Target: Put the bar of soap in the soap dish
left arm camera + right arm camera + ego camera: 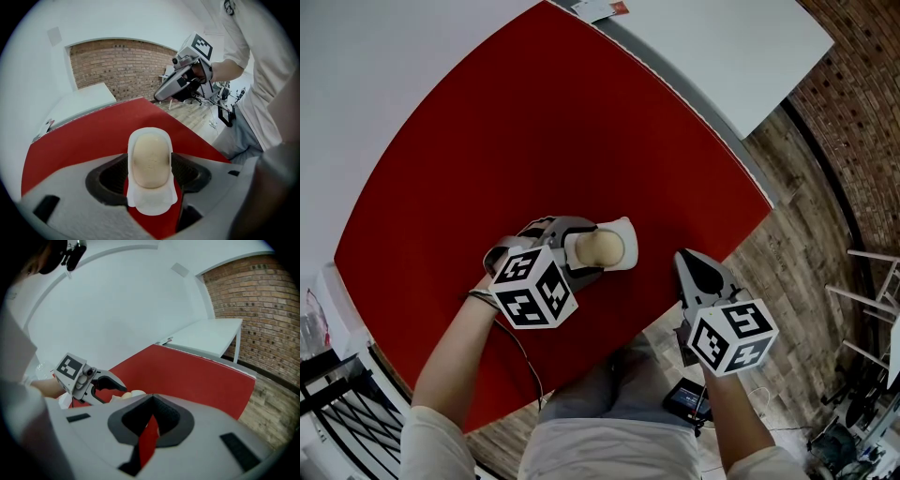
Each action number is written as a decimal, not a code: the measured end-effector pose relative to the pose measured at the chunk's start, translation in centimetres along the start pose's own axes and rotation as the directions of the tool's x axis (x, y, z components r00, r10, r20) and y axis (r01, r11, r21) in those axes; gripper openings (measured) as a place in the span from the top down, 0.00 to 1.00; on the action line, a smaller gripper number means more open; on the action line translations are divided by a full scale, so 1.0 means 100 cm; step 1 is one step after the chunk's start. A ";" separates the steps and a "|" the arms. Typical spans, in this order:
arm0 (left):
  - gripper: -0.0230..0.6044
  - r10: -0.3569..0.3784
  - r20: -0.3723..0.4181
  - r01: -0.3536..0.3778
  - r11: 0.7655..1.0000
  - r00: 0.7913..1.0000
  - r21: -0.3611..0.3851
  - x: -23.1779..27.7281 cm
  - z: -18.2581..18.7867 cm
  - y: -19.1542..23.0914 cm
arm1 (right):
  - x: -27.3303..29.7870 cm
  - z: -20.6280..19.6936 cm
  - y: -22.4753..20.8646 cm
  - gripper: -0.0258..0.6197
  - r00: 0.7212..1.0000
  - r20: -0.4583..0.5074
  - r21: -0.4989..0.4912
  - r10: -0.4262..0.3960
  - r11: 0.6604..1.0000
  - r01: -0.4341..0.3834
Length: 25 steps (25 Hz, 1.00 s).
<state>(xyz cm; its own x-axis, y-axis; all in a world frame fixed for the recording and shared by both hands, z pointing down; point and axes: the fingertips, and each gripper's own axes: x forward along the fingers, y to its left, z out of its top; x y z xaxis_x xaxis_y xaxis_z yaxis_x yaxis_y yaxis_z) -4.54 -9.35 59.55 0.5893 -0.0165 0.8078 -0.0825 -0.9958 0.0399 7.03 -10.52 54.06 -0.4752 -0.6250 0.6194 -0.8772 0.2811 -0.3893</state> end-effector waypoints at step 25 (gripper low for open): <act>0.95 0.225 0.048 -0.219 0.969 0.973 -0.111 -0.111 0.055 -0.032 | -0.089 0.042 0.052 0.96 0.998 0.053 -0.122 0.032 0.992 -0.025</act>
<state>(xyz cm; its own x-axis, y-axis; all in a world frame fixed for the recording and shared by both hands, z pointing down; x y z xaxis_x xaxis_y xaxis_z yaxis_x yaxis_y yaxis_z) -6.39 -6.51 47.26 0.5935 -0.2445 0.7668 -0.2984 -0.9517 -0.0726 6.96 -6.55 43.68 -0.4987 -0.6535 0.5694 -0.8667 0.3836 -0.3187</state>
